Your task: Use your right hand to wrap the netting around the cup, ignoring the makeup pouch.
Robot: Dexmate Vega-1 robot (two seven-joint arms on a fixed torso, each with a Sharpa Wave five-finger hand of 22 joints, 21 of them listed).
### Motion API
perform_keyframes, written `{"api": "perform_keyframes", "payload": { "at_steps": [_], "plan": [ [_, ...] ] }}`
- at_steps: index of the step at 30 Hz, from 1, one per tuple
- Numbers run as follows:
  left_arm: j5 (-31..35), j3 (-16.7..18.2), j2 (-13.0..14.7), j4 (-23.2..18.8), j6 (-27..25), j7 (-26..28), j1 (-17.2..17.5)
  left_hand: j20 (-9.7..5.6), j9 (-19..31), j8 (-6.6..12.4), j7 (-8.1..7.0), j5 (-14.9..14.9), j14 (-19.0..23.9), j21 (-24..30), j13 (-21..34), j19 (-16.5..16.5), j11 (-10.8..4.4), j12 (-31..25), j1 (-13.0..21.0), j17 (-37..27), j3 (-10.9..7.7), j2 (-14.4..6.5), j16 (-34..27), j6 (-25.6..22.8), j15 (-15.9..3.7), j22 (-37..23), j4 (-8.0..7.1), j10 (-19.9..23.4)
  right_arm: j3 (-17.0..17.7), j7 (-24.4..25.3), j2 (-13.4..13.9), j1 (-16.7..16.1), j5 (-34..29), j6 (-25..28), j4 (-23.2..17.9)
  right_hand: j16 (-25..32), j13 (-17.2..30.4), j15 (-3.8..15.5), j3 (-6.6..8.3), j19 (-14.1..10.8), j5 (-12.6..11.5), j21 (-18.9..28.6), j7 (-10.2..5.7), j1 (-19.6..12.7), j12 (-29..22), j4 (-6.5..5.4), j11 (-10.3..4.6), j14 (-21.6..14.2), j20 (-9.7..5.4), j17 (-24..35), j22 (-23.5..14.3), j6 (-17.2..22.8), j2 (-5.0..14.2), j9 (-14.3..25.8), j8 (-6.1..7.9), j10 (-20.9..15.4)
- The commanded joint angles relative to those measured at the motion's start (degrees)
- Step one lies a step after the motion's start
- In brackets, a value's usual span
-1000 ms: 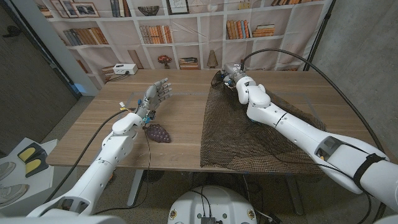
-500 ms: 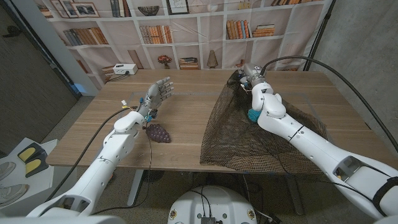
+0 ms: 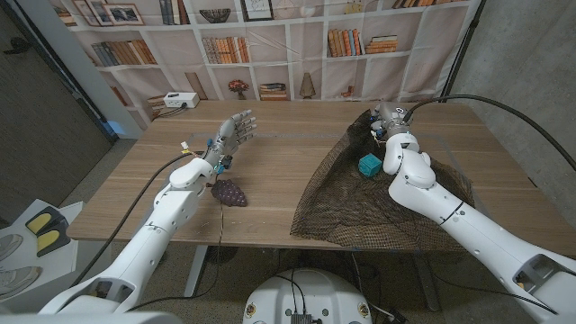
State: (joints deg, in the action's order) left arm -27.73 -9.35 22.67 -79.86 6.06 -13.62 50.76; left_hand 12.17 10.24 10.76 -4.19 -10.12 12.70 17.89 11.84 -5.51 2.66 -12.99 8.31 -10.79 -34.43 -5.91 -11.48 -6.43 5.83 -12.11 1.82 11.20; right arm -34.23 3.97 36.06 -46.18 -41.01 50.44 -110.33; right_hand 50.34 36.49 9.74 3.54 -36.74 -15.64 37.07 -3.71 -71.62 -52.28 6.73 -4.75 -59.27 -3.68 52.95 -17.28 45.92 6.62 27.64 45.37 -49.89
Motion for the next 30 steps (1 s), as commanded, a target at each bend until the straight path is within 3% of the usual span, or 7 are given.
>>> {"api": "perform_keyframes", "payload": {
  "at_steps": [1,10,20,24,26,30],
  "plan": [
    [0.57,-1.01,-0.25,-0.04,-0.8,-0.2,-0.87,0.16,0.19,0.09,0.01,0.1,0.37,-0.27,0.13,-0.63,-0.02,0.1,-0.25,-0.2,-0.41,0.0,0.05,-0.01,0.05,-0.28,0.08,0.35,2.33,0.93,4.36,-5.2,3.81,8.13,-6.27,-0.41,0.09,2.49,-0.09,0.47,-0.12,0.62,-0.16,-1.39,-0.23,-0.1,-0.75,-0.55,0.02,0.09,-0.13,-0.11,1.58,3.34,0.4,-0.92],
    [0.55,-1.59,-0.66,0.86,-1.0,-0.94,-1.71,0.16,0.19,0.08,0.0,0.11,0.39,-0.29,0.13,-0.62,-0.13,0.13,-0.29,-0.2,-0.43,0.03,0.05,0.01,0.1,-0.28,0.1,0.34,2.7,2.74,6.61,-7.33,7.77,13.81,-9.52,-0.87,0.45,2.4,-0.22,1.19,-0.05,1.34,-0.2,-1.56,-0.23,-0.15,-0.88,-0.53,0.06,0.32,0.05,-0.25,1.61,2.98,0.45,-0.7],
    [0.72,-2.08,-0.89,1.52,-1.39,-1.53,-2.66,0.16,0.19,0.09,0.02,0.11,0.39,-0.3,0.13,-0.62,-0.12,0.14,-0.34,-0.2,-0.45,0.04,0.06,0.01,0.05,-0.28,0.11,0.35,1.16,2.47,10.54,-7.13,14.12,20.41,-13.13,-1.38,0.14,2.35,-0.37,1.7,0.05,2.3,0.09,-1.93,0.06,-0.08,-0.49,-0.4,0.22,0.05,0.34,-0.08,1.6,2.42,0.57,-0.82],
    [0.78,-2.23,-0.86,1.73,-1.7,-1.79,-3.06,0.16,0.19,0.09,0.05,0.11,0.4,-0.31,0.13,-0.61,-0.08,0.15,-0.36,-0.21,-0.47,0.02,0.06,-0.01,0.06,-0.28,0.1,0.33,-1.19,0.74,12.94,-5.17,17.39,24.14,-15.23,-1.85,0.01,2.26,-0.43,2.24,0.08,2.55,0.18,-2.04,0.21,-0.09,-0.47,-0.18,0.45,-0.3,0.51,-0.01,1.6,2.06,0.54,-0.78],
    [0.75,-2.27,-0.94,2.05,-1.76,-1.96,-3.38,0.16,0.19,0.1,0.05,0.11,0.36,-0.31,0.13,-0.61,0.06,0.15,-0.38,-0.21,-0.48,0.02,0.07,-0.02,0.07,-0.28,0.1,0.34,-4.0,-1.49,14.77,-2.63,19.42,27.09,-16.53,-2.12,-0.06,2.14,-0.45,2.54,0.09,2.57,0.19,-2.03,0.26,-0.12,-0.56,0.09,0.48,-0.41,0.57,-0.03,1.61,1.89,0.51,-0.77],
    [0.8,-2.45,-1.12,2.79,-1.73,-2.35,-4.0,0.16,0.19,0.09,0.04,0.12,0.34,-0.31,0.14,-0.61,-0.06,0.16,-0.4,-0.21,-0.49,0.0,0.08,0.01,0.09,-0.28,0.1,0.33,-7.37,-1.03,15.71,0.43,22.51,29.34,-16.64,-3.11,-0.41,2.11,-0.51,3.31,0.13,2.72,0.1,-2.02,0.59,-0.21,-0.57,0.64,0.67,-1.07,0.83,-0.19,1.66,1.7,0.65,-0.52]
  ]
}}
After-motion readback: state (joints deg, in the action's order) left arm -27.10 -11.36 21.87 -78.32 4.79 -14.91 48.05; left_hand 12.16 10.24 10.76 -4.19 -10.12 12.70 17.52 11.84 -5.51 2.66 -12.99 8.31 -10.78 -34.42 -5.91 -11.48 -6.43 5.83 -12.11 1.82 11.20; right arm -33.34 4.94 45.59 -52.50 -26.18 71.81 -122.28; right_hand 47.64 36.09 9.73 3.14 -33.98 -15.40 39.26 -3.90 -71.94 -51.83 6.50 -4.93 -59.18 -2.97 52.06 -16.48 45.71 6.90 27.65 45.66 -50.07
